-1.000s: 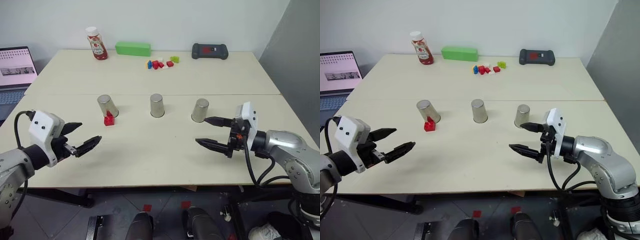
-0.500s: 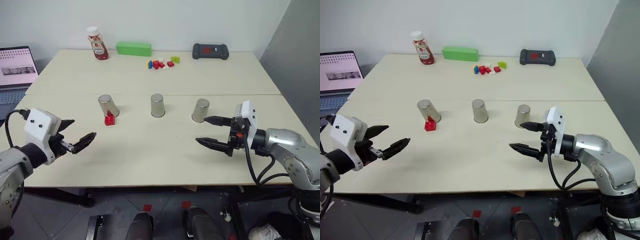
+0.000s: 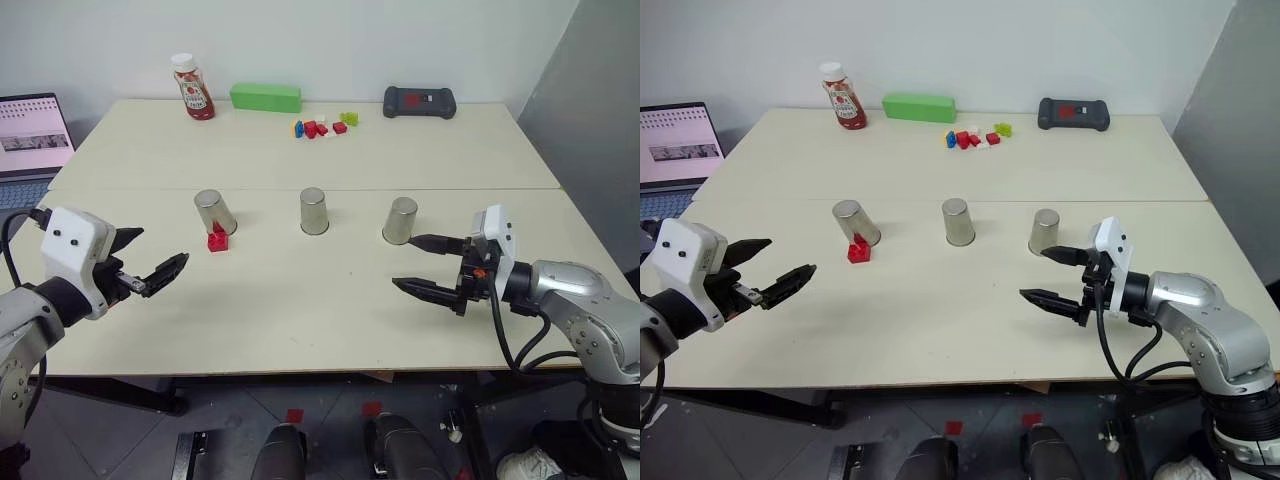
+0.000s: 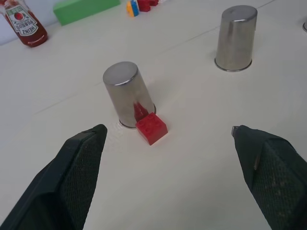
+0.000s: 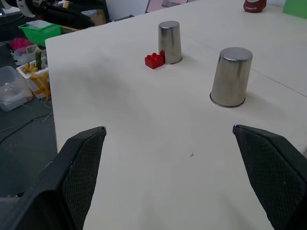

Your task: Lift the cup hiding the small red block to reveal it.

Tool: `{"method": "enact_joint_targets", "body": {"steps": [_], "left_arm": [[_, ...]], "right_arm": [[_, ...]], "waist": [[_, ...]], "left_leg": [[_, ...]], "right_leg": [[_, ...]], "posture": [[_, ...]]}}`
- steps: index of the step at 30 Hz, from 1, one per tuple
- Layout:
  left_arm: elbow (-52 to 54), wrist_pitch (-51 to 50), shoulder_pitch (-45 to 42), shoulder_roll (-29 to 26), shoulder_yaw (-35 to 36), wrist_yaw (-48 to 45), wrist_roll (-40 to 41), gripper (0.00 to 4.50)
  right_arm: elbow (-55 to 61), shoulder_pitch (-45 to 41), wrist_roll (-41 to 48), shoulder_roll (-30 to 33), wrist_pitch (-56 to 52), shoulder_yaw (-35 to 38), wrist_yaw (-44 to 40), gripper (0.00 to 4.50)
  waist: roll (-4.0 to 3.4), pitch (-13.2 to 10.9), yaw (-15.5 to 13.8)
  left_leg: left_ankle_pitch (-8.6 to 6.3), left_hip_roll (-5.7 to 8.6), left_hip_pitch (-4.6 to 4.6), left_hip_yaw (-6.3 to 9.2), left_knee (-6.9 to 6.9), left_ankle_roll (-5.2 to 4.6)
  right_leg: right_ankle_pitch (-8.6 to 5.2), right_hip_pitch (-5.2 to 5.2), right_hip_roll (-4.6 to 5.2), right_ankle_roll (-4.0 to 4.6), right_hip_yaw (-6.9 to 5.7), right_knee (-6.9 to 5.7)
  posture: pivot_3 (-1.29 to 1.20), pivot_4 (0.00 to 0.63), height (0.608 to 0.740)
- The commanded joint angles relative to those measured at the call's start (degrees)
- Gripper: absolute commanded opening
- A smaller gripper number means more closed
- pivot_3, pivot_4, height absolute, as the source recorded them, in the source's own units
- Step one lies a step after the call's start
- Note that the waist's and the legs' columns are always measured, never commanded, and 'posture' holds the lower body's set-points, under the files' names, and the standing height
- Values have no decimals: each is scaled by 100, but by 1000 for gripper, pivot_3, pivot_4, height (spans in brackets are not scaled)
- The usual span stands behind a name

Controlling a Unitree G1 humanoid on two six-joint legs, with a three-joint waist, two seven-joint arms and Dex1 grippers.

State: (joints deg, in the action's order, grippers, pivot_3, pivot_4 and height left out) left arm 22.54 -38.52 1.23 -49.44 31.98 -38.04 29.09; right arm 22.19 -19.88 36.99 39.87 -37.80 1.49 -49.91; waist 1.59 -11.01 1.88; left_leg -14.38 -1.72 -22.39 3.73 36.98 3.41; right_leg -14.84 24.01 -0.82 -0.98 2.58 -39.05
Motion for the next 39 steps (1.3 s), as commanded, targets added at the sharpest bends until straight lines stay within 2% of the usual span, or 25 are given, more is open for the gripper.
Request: {"method": "enact_joint_targets", "body": {"steps": [1,39], "left_arm": [[100,55,32,49,190,86,-7,4432],[12,-17,39,-136,9,-228,-67,4432]], "right_arm": [[233,-6,46,33,66,171,31,4500],[636,354,76,190,-51,84,-33,4500]], "waist": [[0,0,-1],[0,0,-2]], "left_leg": [[0,0,0,0,0,0],[0,0,1,0,0,0]], "right_leg": [[0,0,0,0,0,0],[0,-1,0,-1,-1,0]], "posture": [[0,150,740],[0,150,740]]}}
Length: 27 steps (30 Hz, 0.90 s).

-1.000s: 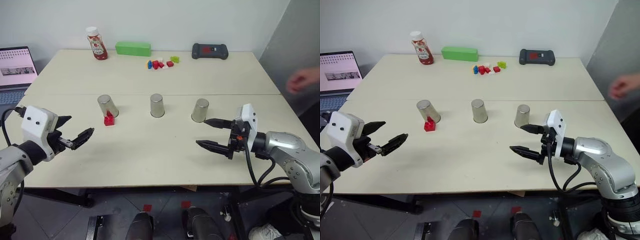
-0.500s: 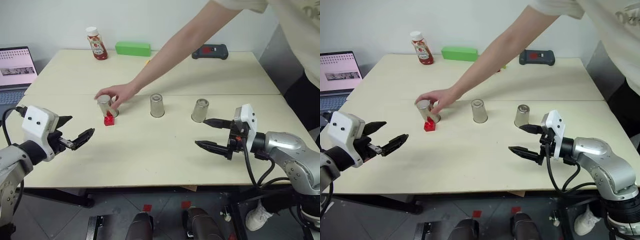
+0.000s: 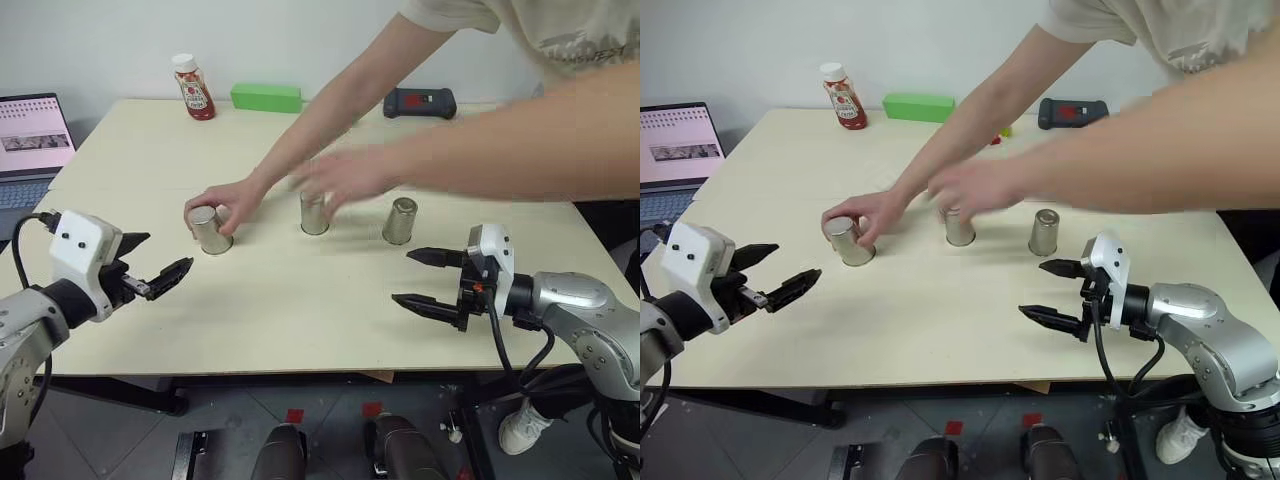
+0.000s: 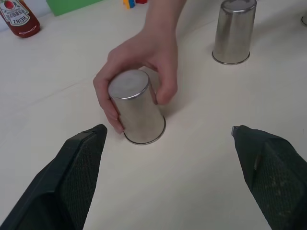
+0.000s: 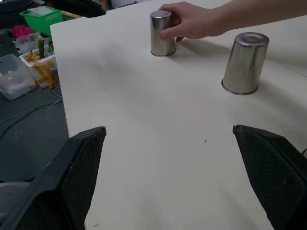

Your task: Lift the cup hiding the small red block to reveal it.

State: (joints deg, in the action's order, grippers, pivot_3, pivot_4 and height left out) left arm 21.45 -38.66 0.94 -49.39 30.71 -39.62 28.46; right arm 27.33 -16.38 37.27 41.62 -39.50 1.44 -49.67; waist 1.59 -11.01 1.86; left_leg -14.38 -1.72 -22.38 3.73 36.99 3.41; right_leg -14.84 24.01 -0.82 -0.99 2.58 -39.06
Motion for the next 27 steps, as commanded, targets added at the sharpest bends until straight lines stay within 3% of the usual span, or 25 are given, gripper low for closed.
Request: {"method": "enact_joint_targets", "body": {"steps": [1,17,27], "left_arm": [[129,-6,93,-150,151,-82,-3,4432],[75,-7,-9,-187,81,-122,-8,4432],[19,-6,-134,-219,6,-321,66,4432]], "right_arm": [[122,11,43,11,127,83,-65,4500],[86,-36,17,-84,142,77,26,4500],[63,-412,80,-508,-204,-98,481,4500]], "waist": [[0,0,2],[0,0,0],[0,0,13]], "left_leg": [[0,0,0,0,0,0],[0,0,-1,0,0,0],[0,0,0,-1,-1,0]], "right_leg": [[0,0,0,0,0,0],[0,0,0,0,0,0],[0,2,0,-1,1,-1]], "posture": [[0,150,740],[0,150,740],[0,150,740]]}}
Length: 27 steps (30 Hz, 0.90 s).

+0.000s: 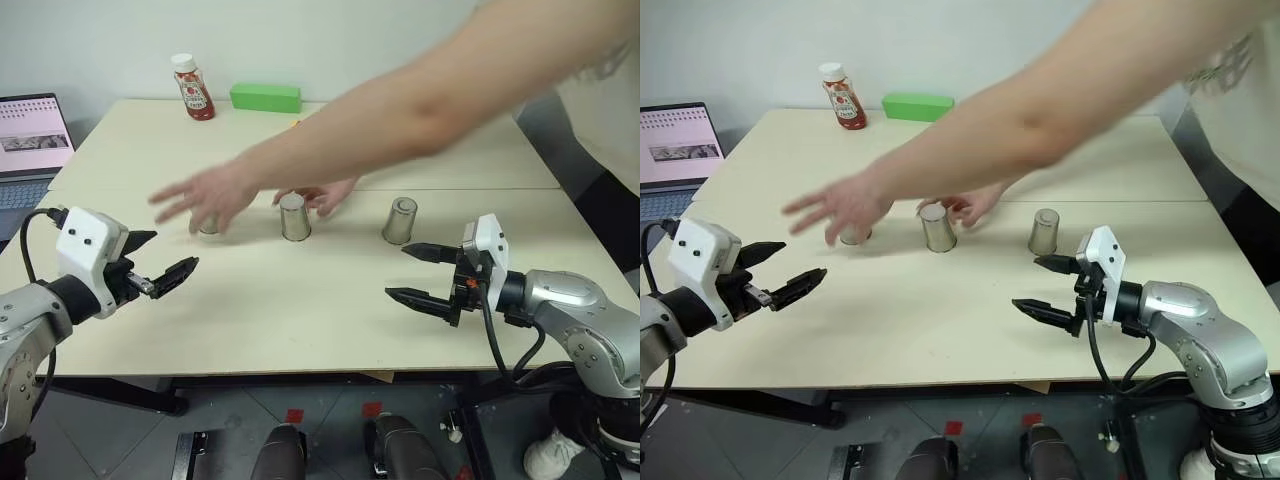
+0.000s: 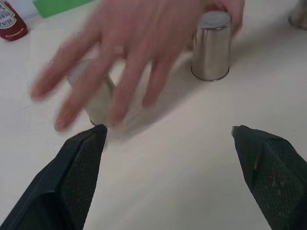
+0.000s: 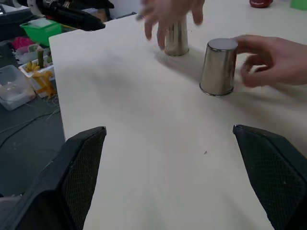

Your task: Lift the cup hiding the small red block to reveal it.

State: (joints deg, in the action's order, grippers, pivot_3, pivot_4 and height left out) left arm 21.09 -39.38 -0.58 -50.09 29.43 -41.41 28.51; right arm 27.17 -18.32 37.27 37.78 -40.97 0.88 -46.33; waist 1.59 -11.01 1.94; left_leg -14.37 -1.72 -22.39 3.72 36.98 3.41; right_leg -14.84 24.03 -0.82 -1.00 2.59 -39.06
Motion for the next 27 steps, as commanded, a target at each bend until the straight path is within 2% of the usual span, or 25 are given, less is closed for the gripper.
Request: {"method": "enact_joint_targets", "body": {"steps": [1,5,8,11,15,20,27], "left_arm": [[39,72,56,-171,174,-190,54,4432],[-61,174,141,-256,218,-261,-53,4432],[-37,79,123,-296,217,-402,120,4432],[-26,33,138,-319,225,-543,230,4432],[-14,-4,237,-438,241,-874,381,4432],[111,-187,315,-630,230,-1301,684,4432],[99,-121,276,-745,85,-1389,633,4432]], "right_arm": [[32,-305,1,-216,-74,-140,233,4500],[-178,-677,-278,-602,-59,-524,512,4500],[-690,-1298,-766,-1305,86,-938,1056,4500],[-1064,-1663,-1100,-1666,35,-1195,1288,4500],[-2495,-2509,-1772,-2456,204,-1624,1732,4500],[-4107,-3221,-2187,-3100,761,-1556,1812,4500],[-6454,-4225,-2623,-3698,1814,-1288,1882,4500]], "waist": [[0,0,3],[0,0,12],[0,0,12],[0,0,37],[0,0,49],[0,0,47],[-2,-1,75]], "left_leg": [[0,0,0,0,-1,0],[0,-2,0,1,-1,0],[0,-2,0,1,1,0],[0,-3,-2,0,1,0],[0,-3,-6,0,-1,1],[0,-3,-11,2,-2,1],[0,-3,-10,1,-5,0]], "right_leg": [[0,1,0,0,0,0],[0,2,-1,1,-1,-1],[0,1,-2,1,-2,-2],[4,6,-2,3,-1,-4],[4,8,-2,5,-1,0],[9,12,-1,14,-4,0],[19,13,-1,30,-5,0]], "posture": [[0,150,740],[0,150,740],[0,150,740],[0,150,740],[0,150,740],[0,150,740],[0,150,740]]}}
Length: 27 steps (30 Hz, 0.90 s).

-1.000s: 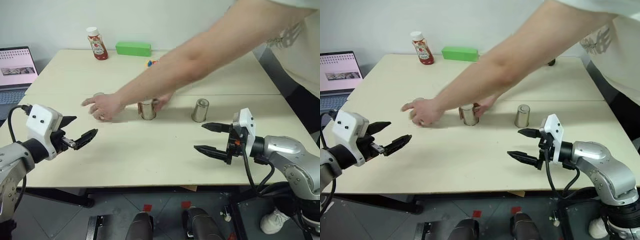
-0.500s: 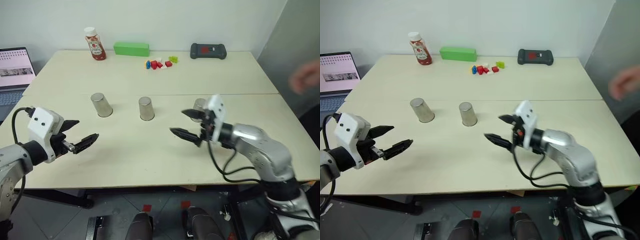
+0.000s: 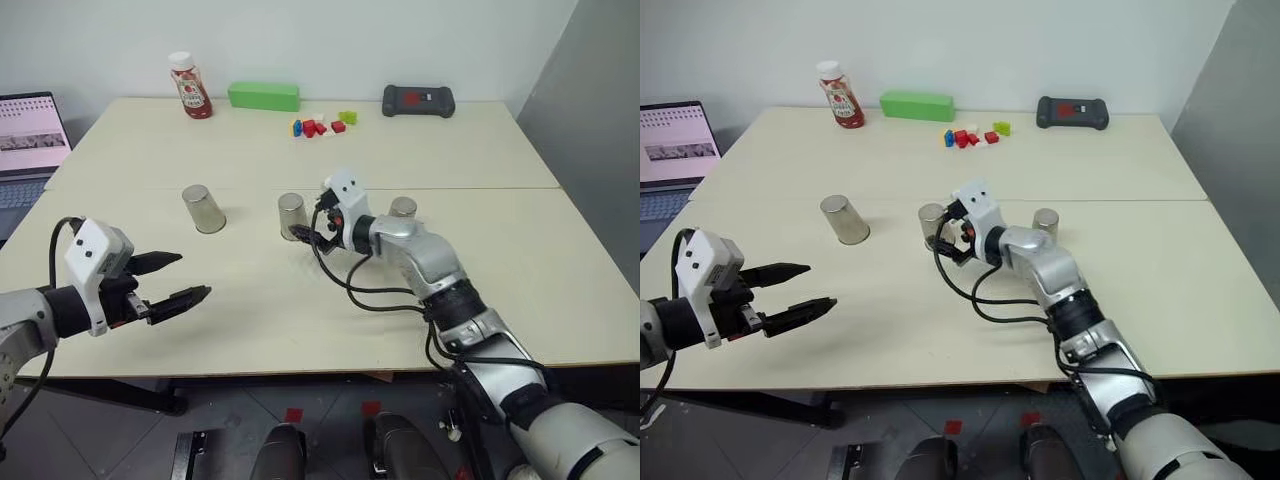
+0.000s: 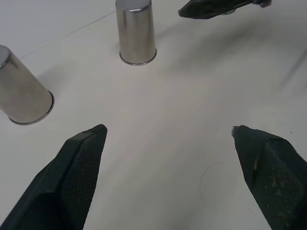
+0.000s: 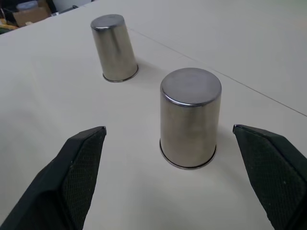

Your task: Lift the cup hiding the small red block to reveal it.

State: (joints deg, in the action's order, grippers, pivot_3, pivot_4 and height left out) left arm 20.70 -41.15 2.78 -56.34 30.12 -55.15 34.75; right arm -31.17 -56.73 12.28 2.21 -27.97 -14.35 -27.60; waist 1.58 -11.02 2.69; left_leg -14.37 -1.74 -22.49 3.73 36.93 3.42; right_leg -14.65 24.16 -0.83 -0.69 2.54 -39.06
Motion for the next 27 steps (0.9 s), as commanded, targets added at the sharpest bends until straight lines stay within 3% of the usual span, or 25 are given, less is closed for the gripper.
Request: {"method": "enact_joint_targets", "body": {"steps": [1,13,27], "left_arm": [[140,64,-77,-122,-9,-11,-4,4432],[273,22,-80,-157,23,88,-22,4432],[513,-85,-7,-147,181,308,-43,4432]], "right_arm": [[-965,-543,-160,-220,678,289,13,4500],[-3382,-1698,-495,-807,1854,758,-144,4500],[-4378,-2101,-1121,-1223,2544,960,537,4500]], "waist": [[0,0,5],[-3,-2,64],[-4,-3,65]], "left_leg": [[0,0,-1,0,0,0],[0,0,-1,1,-7,0],[0,0,-2,4,-7,0]], "right_leg": [[1,0,0,1,0,1],[3,3,0,5,0,2],[2,2,0,6,-1,2]], "posture": [[0,150,740],[0,150,740],[0,150,740]]}}
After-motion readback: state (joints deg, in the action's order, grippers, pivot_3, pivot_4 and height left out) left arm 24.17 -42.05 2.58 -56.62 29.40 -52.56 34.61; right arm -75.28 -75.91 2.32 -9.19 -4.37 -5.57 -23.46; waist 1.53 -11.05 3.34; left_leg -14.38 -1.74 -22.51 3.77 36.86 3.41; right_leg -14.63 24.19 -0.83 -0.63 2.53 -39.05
